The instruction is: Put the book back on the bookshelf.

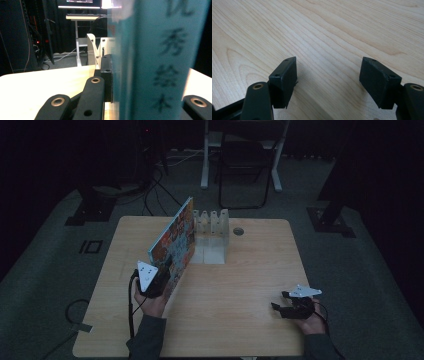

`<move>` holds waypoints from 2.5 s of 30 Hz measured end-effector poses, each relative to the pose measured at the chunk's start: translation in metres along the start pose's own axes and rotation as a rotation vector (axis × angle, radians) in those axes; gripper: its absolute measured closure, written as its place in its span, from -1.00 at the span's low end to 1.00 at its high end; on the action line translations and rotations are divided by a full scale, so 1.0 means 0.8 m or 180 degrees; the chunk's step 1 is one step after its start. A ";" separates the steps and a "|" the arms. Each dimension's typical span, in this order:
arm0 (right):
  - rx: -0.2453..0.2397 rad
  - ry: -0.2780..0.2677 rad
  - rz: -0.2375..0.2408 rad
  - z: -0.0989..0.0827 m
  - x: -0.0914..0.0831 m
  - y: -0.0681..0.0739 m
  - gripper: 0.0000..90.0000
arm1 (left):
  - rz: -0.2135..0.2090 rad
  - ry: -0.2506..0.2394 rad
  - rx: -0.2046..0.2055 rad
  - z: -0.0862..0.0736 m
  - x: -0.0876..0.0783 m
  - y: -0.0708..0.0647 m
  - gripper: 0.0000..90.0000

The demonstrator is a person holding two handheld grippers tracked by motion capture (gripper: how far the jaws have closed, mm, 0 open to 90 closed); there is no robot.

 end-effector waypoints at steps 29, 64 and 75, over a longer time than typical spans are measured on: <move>0.0001 -0.0003 0.0006 0.000 0.000 0.000 -0.34 | 0.0167 -0.0019 0.0017 0.003 0.025 -0.009 0.80; 0.0001 -0.0009 0.0018 0.000 0.000 -0.001 -0.34 | 0.0398 -0.0018 0.0019 -0.008 0.053 -0.014 0.80; 0.0000 -0.0006 0.0017 0.000 0.000 -0.001 -0.34 | 0.0430 -0.0055 0.0022 -0.007 0.059 -0.012 0.80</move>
Point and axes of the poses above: each handheld gripper's, and its own axes: x roughly forward along the jaws, z roughly out of its top, y roughly to its left, the point moved 3 cm from there along x, roughly forward along the jaws, and after that the axes turned 2 degrees about -z, right-handed, at the moved point
